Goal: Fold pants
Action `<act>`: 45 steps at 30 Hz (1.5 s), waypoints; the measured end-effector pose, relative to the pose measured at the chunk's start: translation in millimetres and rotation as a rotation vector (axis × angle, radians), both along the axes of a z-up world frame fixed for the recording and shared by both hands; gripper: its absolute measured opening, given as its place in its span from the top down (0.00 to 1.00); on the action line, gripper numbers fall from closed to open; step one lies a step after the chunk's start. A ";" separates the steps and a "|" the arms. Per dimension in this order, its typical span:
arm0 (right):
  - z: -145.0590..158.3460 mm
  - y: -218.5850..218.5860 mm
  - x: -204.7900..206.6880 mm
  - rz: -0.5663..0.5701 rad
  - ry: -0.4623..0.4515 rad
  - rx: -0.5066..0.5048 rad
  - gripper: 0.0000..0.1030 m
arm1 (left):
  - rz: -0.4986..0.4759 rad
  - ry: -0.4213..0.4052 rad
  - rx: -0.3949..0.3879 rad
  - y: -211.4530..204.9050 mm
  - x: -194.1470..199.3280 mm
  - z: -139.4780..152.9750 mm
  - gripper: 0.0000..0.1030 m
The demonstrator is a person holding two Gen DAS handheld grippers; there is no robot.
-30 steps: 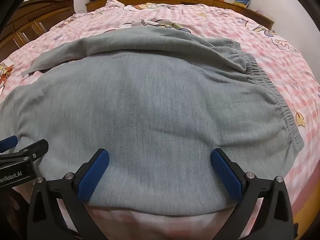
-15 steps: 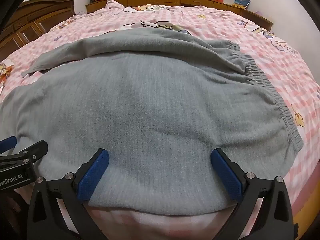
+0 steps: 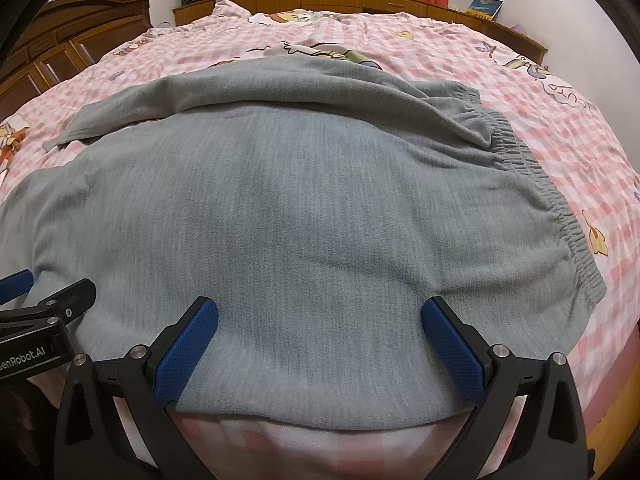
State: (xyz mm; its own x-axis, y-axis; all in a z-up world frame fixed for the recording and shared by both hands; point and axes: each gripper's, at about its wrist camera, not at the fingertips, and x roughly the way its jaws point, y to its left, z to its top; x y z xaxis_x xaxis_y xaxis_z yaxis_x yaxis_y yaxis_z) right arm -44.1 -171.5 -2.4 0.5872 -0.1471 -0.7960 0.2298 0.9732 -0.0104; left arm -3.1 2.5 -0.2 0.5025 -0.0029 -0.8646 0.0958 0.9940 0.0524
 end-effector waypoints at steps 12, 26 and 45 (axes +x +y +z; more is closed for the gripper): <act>-0.1 1.0 -0.8 0.000 -0.002 -0.007 0.00 | -0.001 -0.005 0.001 -1.3 -0.8 -0.5 0.00; -0.2 -0.5 -2.3 0.008 -0.027 0.003 0.00 | -0.006 -0.016 -0.003 -1.3 -2.2 -0.3 0.00; 12.5 -11.9 -1.2 0.081 0.015 0.041 0.05 | -0.041 -0.006 -0.012 2.4 -4.9 5.4 0.00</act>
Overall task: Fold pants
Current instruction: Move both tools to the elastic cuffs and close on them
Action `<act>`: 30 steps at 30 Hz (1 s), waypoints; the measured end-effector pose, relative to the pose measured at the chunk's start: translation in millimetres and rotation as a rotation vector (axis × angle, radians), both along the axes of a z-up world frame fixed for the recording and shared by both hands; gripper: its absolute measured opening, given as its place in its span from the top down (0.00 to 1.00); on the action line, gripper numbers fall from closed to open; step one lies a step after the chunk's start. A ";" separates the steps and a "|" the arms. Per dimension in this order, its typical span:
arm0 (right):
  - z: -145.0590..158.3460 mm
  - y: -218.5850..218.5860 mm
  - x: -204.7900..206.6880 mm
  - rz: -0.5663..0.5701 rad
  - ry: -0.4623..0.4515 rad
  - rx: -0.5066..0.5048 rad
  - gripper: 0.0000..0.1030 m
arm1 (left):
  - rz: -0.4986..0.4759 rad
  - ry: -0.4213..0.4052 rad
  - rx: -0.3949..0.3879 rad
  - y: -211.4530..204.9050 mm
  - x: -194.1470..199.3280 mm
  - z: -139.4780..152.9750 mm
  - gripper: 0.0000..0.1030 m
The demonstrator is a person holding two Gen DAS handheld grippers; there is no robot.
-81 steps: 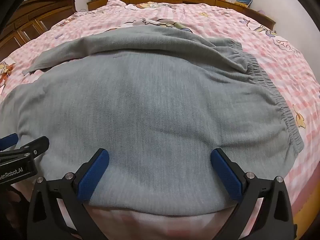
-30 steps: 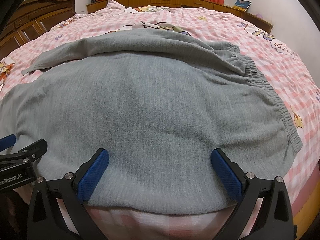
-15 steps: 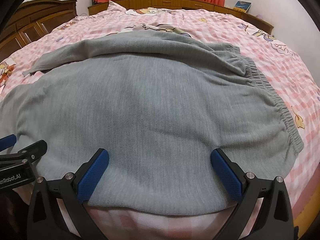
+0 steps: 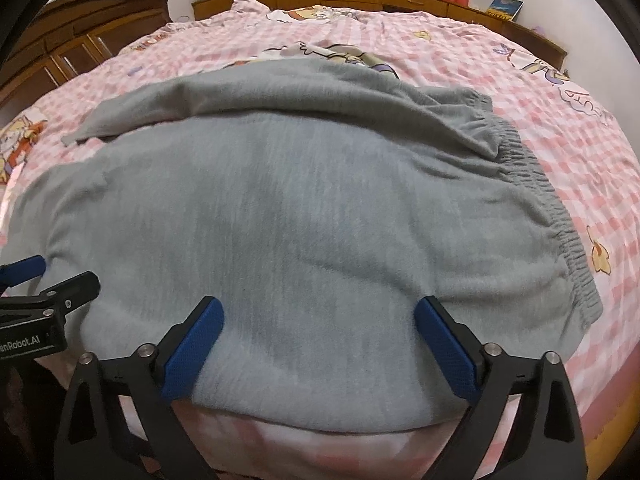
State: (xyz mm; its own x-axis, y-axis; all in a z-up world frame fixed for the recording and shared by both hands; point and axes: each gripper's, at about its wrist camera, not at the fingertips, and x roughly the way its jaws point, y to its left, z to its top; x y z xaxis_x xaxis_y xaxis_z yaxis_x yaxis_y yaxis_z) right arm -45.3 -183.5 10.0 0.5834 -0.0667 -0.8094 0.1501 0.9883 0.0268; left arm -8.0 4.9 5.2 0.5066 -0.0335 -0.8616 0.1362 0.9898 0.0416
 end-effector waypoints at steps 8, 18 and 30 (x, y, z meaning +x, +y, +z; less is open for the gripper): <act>39.3 -35.9 18.4 0.015 -0.047 0.000 0.08 | -0.051 -0.039 0.015 10.9 11.9 29.4 0.01; 61.8 -108.3 73.7 -0.077 -0.023 0.060 0.08 | -0.045 -0.066 0.020 36.0 76.8 66.1 0.01; 61.3 -188.5 165.0 -0.089 0.053 0.007 0.08 | 0.002 -0.063 0.064 73.3 189.4 78.1 0.01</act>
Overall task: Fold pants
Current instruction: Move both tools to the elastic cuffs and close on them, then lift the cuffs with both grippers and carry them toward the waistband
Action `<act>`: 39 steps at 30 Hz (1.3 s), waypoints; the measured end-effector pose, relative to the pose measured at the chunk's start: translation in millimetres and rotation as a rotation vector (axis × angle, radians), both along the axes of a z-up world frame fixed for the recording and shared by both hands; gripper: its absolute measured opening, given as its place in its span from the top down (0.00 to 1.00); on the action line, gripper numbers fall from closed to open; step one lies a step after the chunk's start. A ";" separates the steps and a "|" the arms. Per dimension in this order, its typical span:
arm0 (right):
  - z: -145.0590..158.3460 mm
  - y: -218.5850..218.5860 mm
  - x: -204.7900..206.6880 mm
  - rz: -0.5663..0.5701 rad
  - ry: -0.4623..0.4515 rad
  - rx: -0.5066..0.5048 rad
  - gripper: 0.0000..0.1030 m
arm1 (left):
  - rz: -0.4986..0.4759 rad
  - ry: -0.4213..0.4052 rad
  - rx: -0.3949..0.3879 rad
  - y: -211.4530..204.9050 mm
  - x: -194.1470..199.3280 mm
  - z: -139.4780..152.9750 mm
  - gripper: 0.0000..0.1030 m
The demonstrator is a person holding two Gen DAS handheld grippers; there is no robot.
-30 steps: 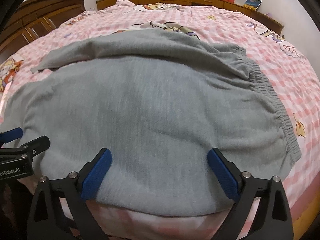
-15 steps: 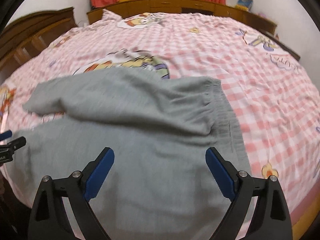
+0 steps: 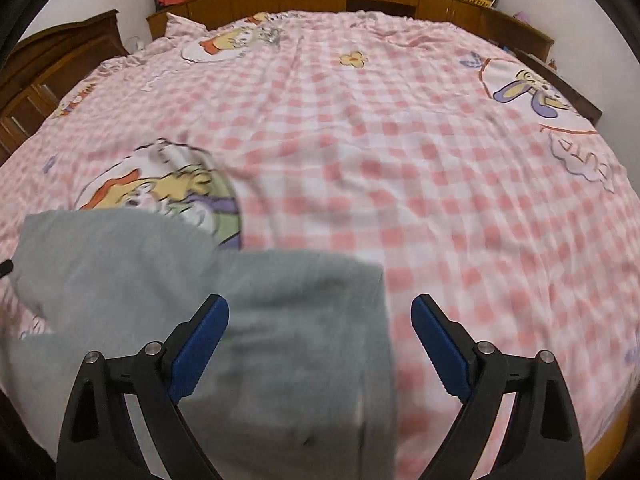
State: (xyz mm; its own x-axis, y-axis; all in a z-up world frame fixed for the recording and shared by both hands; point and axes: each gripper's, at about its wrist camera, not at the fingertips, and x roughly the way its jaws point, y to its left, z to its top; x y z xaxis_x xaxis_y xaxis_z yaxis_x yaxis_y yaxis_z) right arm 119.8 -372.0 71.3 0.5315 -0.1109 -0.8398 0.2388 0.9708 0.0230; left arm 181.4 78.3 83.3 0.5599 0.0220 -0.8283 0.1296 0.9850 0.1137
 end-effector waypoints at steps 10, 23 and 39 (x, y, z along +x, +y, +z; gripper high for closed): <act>-31.1 -33.7 52.2 0.042 0.118 0.036 0.12 | 0.115 0.025 0.071 50.3 94.1 -22.3 0.01; -53.0 -23.1 60.5 0.110 0.185 0.002 0.19 | 0.175 0.048 -0.019 70.6 134.1 -51.9 0.16; 7.5 -52.0 41.4 0.052 -0.009 0.139 0.79 | 0.057 -0.104 -0.169 41.6 119.2 9.6 0.95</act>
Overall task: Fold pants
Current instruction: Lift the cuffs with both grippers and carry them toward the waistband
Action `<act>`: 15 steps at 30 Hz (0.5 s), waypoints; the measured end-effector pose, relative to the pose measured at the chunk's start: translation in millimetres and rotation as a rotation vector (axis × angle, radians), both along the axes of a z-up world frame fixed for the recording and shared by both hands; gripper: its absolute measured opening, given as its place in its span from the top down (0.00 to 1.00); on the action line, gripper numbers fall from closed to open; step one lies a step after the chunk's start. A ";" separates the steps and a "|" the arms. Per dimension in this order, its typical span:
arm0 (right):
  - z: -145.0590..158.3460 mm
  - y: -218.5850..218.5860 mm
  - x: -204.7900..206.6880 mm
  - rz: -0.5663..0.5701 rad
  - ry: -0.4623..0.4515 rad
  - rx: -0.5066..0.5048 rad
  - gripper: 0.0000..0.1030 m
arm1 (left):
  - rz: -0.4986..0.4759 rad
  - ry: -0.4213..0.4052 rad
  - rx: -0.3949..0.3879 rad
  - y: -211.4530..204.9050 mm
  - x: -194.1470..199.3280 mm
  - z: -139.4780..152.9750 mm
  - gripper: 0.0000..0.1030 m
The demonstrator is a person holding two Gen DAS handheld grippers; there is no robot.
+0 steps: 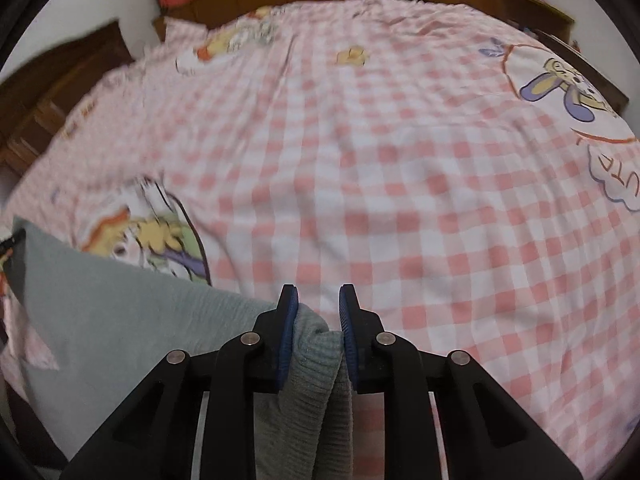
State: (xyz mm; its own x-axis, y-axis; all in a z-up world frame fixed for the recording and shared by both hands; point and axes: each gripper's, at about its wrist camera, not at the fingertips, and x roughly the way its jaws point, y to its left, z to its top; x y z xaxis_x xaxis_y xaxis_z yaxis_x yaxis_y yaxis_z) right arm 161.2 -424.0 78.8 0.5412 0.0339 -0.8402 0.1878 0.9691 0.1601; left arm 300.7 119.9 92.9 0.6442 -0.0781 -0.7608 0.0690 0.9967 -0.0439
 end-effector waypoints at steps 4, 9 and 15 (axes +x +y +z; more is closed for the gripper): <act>19.0 2.0 -15.0 0.013 -0.078 0.014 0.79 | 0.018 -0.061 -0.035 6.6 -10.5 30.3 0.95; 43.2 7.4 -50.0 0.021 -0.166 -0.020 0.79 | 0.030 -0.111 -0.047 20.0 -40.0 52.8 0.95; 43.5 17.5 -96.2 0.062 -0.175 -0.016 0.79 | 0.038 -0.125 -0.091 45.8 -97.2 59.6 0.95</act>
